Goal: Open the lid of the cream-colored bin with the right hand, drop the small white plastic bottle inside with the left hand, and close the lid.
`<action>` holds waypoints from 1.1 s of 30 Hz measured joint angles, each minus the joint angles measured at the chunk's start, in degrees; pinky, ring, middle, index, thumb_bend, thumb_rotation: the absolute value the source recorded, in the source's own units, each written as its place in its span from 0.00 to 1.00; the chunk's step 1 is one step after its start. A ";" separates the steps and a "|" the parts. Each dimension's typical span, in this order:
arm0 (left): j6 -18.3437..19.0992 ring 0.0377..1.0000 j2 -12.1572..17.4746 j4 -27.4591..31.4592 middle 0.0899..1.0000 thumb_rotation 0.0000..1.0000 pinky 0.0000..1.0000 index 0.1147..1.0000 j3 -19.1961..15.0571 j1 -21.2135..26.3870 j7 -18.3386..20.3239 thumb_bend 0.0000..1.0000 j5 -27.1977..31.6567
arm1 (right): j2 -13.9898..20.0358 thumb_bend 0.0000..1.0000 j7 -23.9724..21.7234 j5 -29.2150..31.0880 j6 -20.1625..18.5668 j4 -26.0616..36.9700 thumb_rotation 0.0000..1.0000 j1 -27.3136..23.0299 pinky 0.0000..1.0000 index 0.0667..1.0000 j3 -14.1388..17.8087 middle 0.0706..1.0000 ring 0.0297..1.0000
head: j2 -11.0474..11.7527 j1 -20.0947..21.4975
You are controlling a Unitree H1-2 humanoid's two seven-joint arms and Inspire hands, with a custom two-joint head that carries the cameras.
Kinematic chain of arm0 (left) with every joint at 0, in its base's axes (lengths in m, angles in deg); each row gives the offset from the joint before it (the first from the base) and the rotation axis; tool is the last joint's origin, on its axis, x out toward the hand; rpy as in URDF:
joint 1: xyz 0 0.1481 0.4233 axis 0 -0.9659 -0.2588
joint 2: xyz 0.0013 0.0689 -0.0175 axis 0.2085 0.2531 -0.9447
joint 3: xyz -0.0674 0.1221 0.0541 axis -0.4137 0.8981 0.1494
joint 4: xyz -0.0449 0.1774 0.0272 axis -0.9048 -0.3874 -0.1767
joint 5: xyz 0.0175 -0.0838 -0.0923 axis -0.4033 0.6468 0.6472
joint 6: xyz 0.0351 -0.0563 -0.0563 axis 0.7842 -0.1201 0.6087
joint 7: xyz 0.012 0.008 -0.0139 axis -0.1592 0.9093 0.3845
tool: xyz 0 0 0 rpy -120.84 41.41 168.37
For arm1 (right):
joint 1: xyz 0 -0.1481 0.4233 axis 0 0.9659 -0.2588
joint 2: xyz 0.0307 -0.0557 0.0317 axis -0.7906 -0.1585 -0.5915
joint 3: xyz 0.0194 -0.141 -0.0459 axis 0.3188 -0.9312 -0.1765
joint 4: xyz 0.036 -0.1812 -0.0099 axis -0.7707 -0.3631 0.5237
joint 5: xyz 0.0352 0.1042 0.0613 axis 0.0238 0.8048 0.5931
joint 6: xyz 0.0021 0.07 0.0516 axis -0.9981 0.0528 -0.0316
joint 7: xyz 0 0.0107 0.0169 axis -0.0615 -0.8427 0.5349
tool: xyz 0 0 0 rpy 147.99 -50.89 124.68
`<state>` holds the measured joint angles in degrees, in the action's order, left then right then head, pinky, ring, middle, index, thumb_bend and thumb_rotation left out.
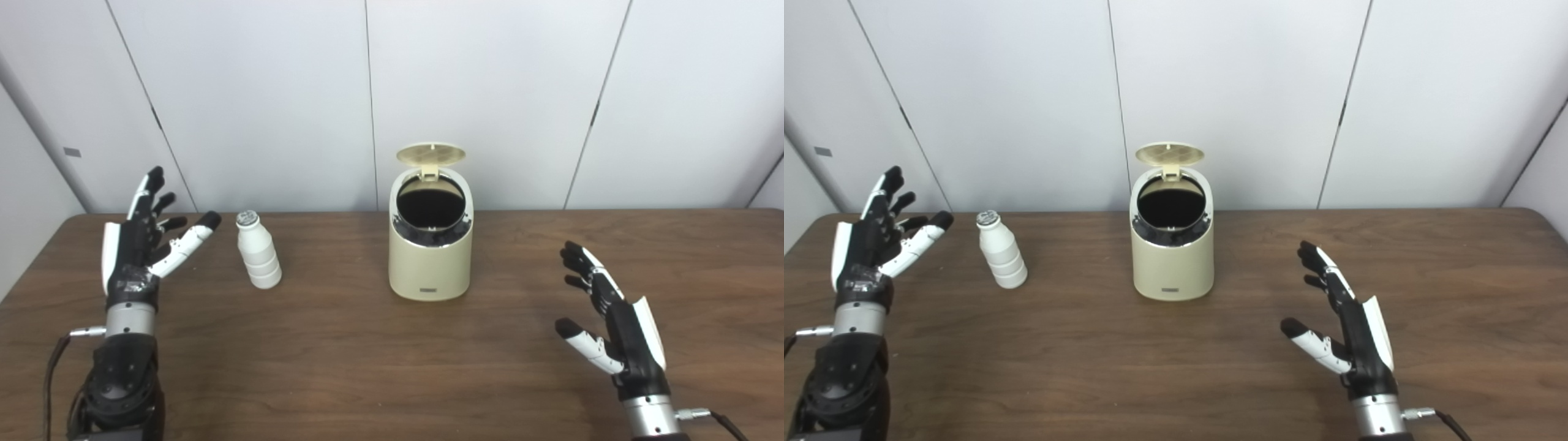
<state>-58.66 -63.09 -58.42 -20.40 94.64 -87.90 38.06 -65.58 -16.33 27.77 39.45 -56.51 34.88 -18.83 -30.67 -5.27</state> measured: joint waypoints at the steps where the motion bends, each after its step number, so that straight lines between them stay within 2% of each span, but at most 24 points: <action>1: 0.56 1.00 0.02 -0.62 0.97 0.54 1.00 0.99 0.00 0.05 0.83 1.00 0.99 | 0.01 0.88 -0.01 0.03 0.00 -0.04 0.81 -0.03 0.78 0.86 -0.01 0.87 0.86 | 0.17 0.00; 8: 3.73 1.00 0.74 -2.53 1.00 0.52 1.00 1.00 -0.51 0.05 6.27 1.00 8.79 | 0.01 0.89 -0.02 0.20 0.00 -0.50 0.83 -0.49 0.78 0.86 -0.18 0.86 0.86 | 0.26 0.00; 11: 4.58 1.00 1.29 -3.42 0.99 0.51 1.00 1.00 -0.49 -0.06 7.73 1.00 9.62 | 0.02 0.89 -0.01 -0.07 -0.01 -0.50 0.84 -0.50 0.76 0.86 -0.24 0.86 0.85 | 0.44 0.35; 16: 3.73 0.99 1.69 -5.45 0.95 0.51 1.00 0.97 1.03 -0.32 7.87 1.00 6.96 | 0.03 0.89 -0.02 -0.09 -0.02 -0.45 0.82 -0.49 0.78 0.86 -0.28 0.87 0.86 | 0.44 0.44; 22: 3.28 1.00 2.68 -5.90 0.96 0.54 1.00 0.97 2.62 -0.33 7.95 1.00 4.53 | 0.04 0.89 -0.06 0.20 -0.08 -0.40 0.81 -0.46 0.78 0.87 -0.26 0.86 0.86 | 0.35 0.44; 33: 3.38 0.98 2.90 -6.97 0.94 0.51 1.00 0.95 4.36 -0.09 8.15 1.00 3.51 | 0.02 0.90 -0.04 0.00 -0.09 -0.40 0.81 -0.45 0.78 0.86 -0.26 0.86 0.86 | 0.44 0.61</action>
<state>-55.28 -60.19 -65.39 -16.04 94.55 -79.75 41.57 -65.55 -16.37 27.77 39.35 -56.92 34.42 -19.09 -30.23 -4.66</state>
